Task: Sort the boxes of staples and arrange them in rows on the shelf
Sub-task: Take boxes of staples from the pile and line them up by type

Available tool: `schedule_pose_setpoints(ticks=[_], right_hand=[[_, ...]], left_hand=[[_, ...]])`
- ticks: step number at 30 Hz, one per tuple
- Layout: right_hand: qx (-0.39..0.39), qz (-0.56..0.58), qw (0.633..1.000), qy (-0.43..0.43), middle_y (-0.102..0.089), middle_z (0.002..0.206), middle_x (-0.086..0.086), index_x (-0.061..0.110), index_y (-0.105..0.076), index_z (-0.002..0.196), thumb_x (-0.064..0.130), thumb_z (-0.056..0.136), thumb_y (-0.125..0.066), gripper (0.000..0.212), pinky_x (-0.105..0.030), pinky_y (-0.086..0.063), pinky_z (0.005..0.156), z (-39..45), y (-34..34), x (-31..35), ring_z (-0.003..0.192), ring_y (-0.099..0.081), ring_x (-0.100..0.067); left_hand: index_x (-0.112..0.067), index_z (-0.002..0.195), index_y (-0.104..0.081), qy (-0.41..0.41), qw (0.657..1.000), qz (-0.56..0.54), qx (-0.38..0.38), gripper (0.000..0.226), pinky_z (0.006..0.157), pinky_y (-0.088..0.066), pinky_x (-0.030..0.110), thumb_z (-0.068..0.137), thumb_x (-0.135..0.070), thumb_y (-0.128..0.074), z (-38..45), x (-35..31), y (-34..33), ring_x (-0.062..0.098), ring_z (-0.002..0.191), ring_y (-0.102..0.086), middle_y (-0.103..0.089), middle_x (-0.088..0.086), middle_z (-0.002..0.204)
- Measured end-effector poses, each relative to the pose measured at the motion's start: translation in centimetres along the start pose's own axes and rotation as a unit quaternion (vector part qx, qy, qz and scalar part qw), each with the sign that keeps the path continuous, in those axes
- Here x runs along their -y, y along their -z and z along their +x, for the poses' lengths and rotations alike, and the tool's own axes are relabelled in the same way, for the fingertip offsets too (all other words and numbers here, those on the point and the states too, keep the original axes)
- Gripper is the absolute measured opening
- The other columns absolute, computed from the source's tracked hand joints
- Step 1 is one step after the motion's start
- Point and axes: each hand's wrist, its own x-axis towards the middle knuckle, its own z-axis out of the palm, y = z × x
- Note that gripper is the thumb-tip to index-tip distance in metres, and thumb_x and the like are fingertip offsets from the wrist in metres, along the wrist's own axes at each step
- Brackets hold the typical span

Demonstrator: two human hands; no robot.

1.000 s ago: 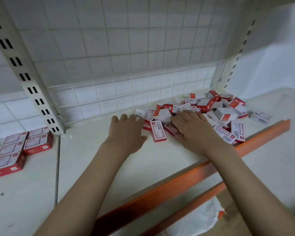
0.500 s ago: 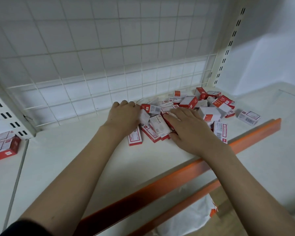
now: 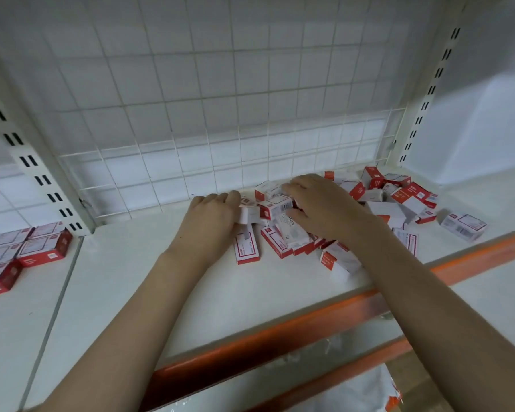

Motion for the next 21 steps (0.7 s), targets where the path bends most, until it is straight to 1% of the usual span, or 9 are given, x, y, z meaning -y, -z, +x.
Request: schedule_pose_setpoints(ticks=[1, 2, 4, 7, 10, 13, 15, 18, 21], right_hand=[[0.007, -0.002, 1.0, 0.0, -0.044, 0.138, -0.007, 0.012, -0.036, 0.139, 0.037, 0.096, -0.041, 0.05, -0.036, -0.033, 0.105, 0.7, 0.1, 0.0, 0.127, -0.038, -0.022], [0.015, -0.006, 1.0, 0.0, -0.048, 0.133, -0.007, 0.012, -0.038, 0.138, 0.04, 0.095, -0.042, 0.051, -0.036, -0.039, 0.099, 1.3, 0.2, 0.1, 0.122, -0.042, -0.022], [0.032, -0.022, 0.999, 0.007, -0.053, 0.122, -0.008, 0.011, -0.044, 0.132, 0.05, 0.092, -0.043, 0.056, -0.035, -0.044, 0.084, 2.5, 0.1, 0.2, 0.11, -0.048, -0.022], [0.07, -0.045, 0.996, -0.003, -0.059, 0.108, -0.007, 0.012, -0.049, 0.124, 0.067, 0.084, -0.041, 0.069, -0.031, -0.042, 0.07, 4.1, -0.5, 0.5, 0.095, -0.053, -0.021], [0.098, -0.052, 0.993, -0.033, -0.061, 0.103, -0.006, 0.012, -0.048, 0.124, 0.074, 0.08, -0.038, 0.077, -0.031, -0.043, 0.069, 5.0, -0.9, 0.9, 0.087, -0.056, -0.021], [0.085, -0.056, 0.994, -0.049, -0.057, 0.095, -0.004, 0.011, -0.047, 0.122, 0.077, 0.078, -0.039, 0.08, -0.03, -0.041, 0.065, 5.3, -0.9, 1.2, 0.079, -0.053, -0.019], [0.082, -0.049, 0.994, -0.058, -0.052, 0.09, -0.003, 0.01, -0.045, 0.122, 0.074, 0.079, -0.042, 0.077, -0.031, -0.039, 0.064, 5.4, -1.0, 1.5, 0.077, -0.05, -0.019], [0.078, -0.03, 0.994, -0.07, -0.047, 0.085, -0.002, 0.009, -0.042, 0.124, 0.063, 0.084, -0.048, 0.067, -0.031, -0.039, 0.064, 5.4, -1.2, 1.8, 0.077, -0.049, -0.019], [0.035, -0.004, 0.997, -0.071, -0.051, 0.089, -0.004, 0.009, -0.041, 0.123, 0.058, 0.083, -0.054, 0.065, -0.03, -0.04, 0.061, 5.0, -1.2, 2.0, 0.078, -0.053, -0.02]], left_hand=[[-0.009, 0.091, -0.04, 0.006, 1.0, -0.019, -0.01, 0.016, 0.066, -0.024, 0.031, 0.088, -0.015, -0.055, -0.5, 0.0, 0.3, 0.036, 0.083, -0.054, -0.061, 0.016, 0.092], [-0.012, 0.089, -0.034, 0.015, 0.999, -0.039, -0.016, 0.019, 0.065, -0.024, 0.031, 0.088, -0.011, -0.053, -1.0, -0.1, 0.6, 0.037, 0.081, -0.054, -0.06, 0.017, 0.092], [-0.013, 0.089, -0.028, 0.026, 0.998, -0.061, -0.023, 0.023, 0.062, -0.025, 0.032, 0.088, -0.007, -0.05, -1.8, -0.1, 1.0, 0.037, 0.082, -0.052, -0.058, 0.018, 0.093], [-0.011, 0.088, -0.032, 0.034, 0.996, -0.067, -0.049, 0.021, 0.06, -0.026, 0.032, 0.086, -0.004, -0.051, -2.9, 0.0, 1.4, 0.034, 0.075, -0.048, -0.058, 0.018, 0.088], [-0.005, 0.085, -0.042, 0.039, 0.996, -0.044, -0.06, 0.021, 0.055, -0.024, 0.03, 0.079, 0.0, -0.061, -3.7, 0.3, 1.5, 0.032, 0.063, -0.046, -0.057, 0.018, 0.073], [-0.002, 0.081, -0.045, 0.042, 0.996, -0.025, -0.069, 0.026, 0.051, -0.025, 0.027, 0.072, -0.001, -0.069, -4.2, 0.5, 1.7, 0.032, 0.053, -0.045, -0.054, 0.015, 0.06], [-0.001, 0.078, -0.046, 0.041, 0.996, -0.006, -0.076, 0.028, 0.05, -0.025, 0.026, 0.068, -0.001, -0.073, -4.5, 0.4, 2.0, 0.031, 0.047, -0.044, -0.05, 0.013, 0.054], [-0.002, 0.075, -0.047, 0.039, 0.996, 0.016, -0.082, 0.021, 0.05, -0.026, 0.026, 0.068, -0.007, -0.066, -4.8, 0.2, 2.3, 0.03, 0.045, -0.042, -0.047, 0.01, 0.05], [-0.004, 0.074, -0.046, 0.046, 0.995, 0.04, -0.075, 0.016, 0.05, -0.025, 0.026, 0.068, -0.014, -0.057, -5.2, 0.4, 2.3, 0.029, 0.045, -0.042, -0.047, 0.008, 0.051]])
